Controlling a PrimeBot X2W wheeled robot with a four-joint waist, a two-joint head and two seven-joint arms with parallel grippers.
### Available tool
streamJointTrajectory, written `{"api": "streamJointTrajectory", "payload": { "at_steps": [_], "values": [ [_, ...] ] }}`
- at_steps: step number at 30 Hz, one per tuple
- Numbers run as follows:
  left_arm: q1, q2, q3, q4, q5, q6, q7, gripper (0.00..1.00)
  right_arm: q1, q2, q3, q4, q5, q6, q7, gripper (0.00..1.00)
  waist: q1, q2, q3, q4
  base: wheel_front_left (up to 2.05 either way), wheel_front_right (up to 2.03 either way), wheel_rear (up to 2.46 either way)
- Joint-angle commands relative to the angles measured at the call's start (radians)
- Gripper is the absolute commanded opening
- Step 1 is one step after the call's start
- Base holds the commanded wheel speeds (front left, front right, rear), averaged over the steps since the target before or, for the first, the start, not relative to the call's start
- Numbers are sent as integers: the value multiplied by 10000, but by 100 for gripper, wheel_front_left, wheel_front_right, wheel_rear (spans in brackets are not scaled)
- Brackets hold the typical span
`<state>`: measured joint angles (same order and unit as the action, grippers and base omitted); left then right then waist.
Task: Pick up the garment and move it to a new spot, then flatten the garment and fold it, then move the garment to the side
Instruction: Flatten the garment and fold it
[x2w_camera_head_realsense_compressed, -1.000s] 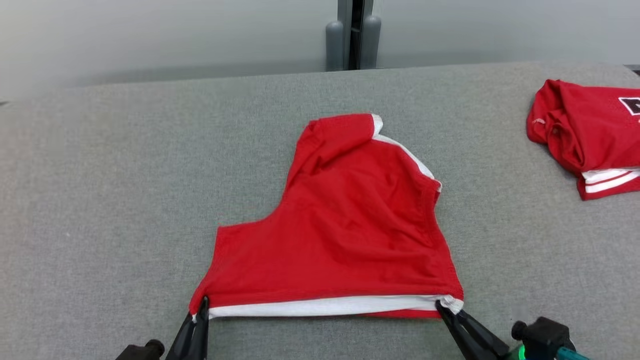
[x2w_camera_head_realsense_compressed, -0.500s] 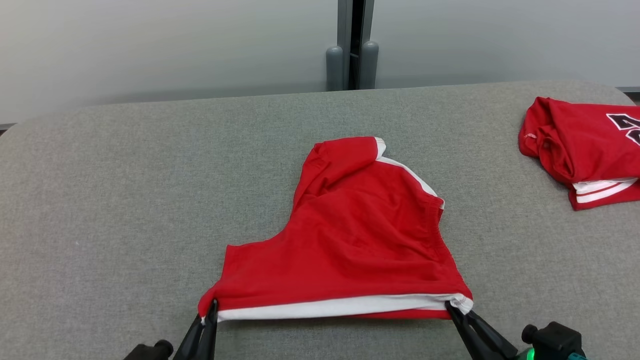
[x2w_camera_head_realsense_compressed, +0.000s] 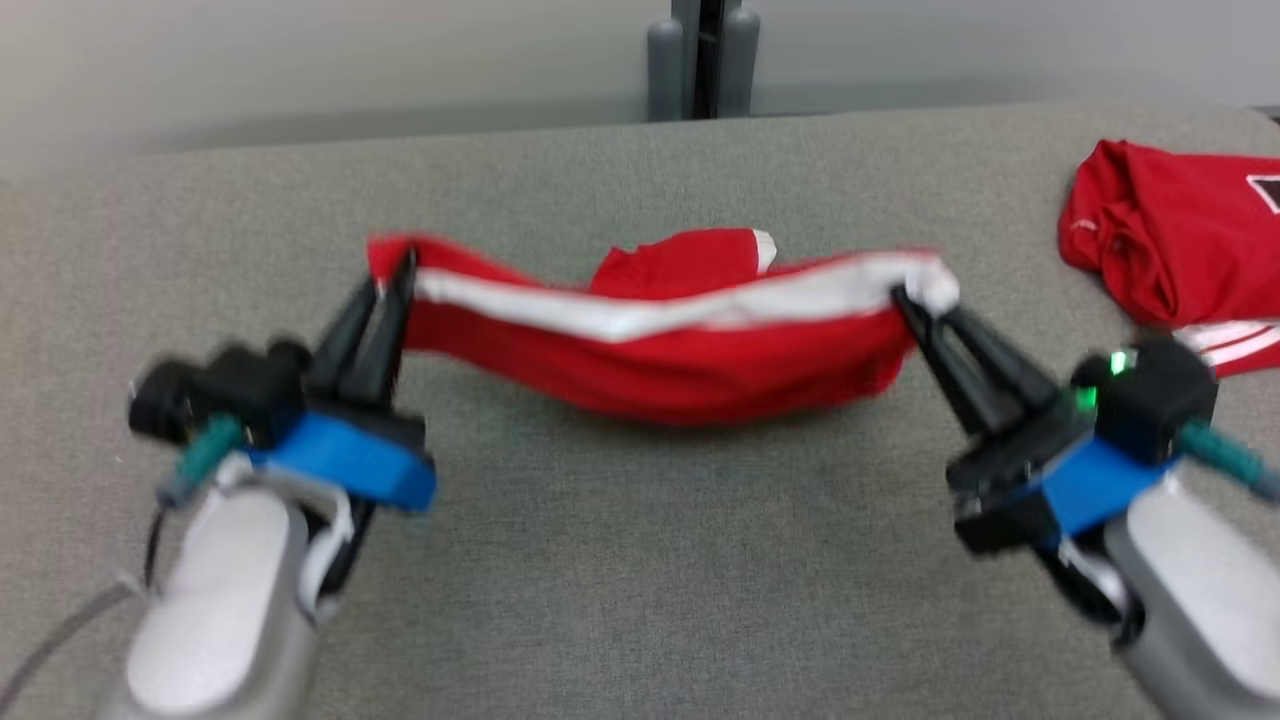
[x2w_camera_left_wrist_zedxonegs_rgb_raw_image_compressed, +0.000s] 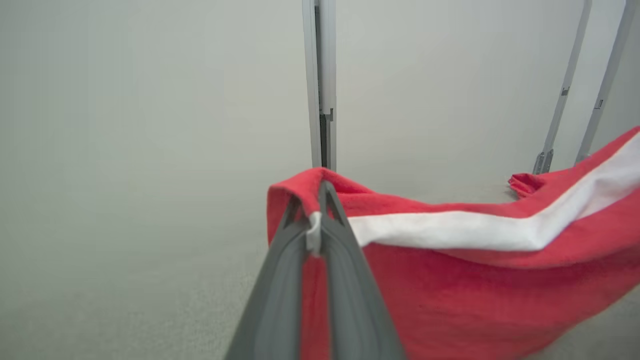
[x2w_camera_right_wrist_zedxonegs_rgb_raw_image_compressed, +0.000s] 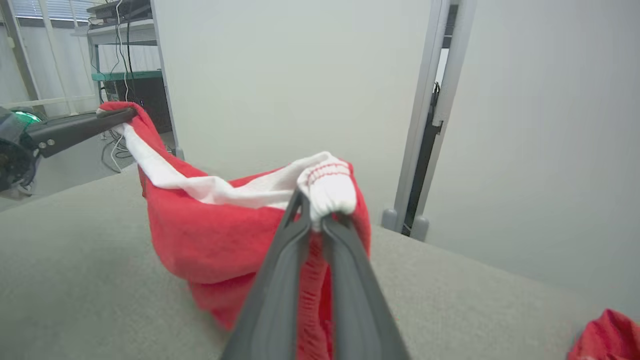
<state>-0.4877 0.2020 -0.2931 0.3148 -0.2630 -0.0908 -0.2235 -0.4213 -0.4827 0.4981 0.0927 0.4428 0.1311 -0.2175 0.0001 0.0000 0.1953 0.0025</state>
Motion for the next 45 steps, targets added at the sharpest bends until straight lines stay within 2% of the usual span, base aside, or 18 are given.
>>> {"api": "streamJointTrajectory", "payload": {
  "at_steps": [1,7,16,20,29,45],
  "values": [
    [-590,83,21,127,36,-62,20,0,-655,-105,85,127,-111,-9,20,0,-1,0,400,-68,0,0,0],
    [-3839,226,202,1232,10,-190,225,0,-4397,-3,538,1577,74,-9,174,0,-1,0,1478,-193,0,0,0],
    [-8449,406,234,3606,-77,-328,301,0,-9905,805,1451,4559,957,-9,302,0,-1,0,2668,-347,0,0,0],
    [-10010,288,134,4405,-17,-343,35,0,-11597,1069,1665,5803,495,-9,-154,0,-1,0,2813,-274,0,0,0],
    [-11288,118,-98,5392,-14,-384,-370,0,-12635,1578,2076,7496,317,-9,-466,0,-1,0,2814,-4,0,0,0],
    [-11178,125,-180,5365,-87,-404,-419,0,-12246,1344,2130,7586,345,-9,-474,0,-1,0,2977,128,0,0,0]
  ]
}}
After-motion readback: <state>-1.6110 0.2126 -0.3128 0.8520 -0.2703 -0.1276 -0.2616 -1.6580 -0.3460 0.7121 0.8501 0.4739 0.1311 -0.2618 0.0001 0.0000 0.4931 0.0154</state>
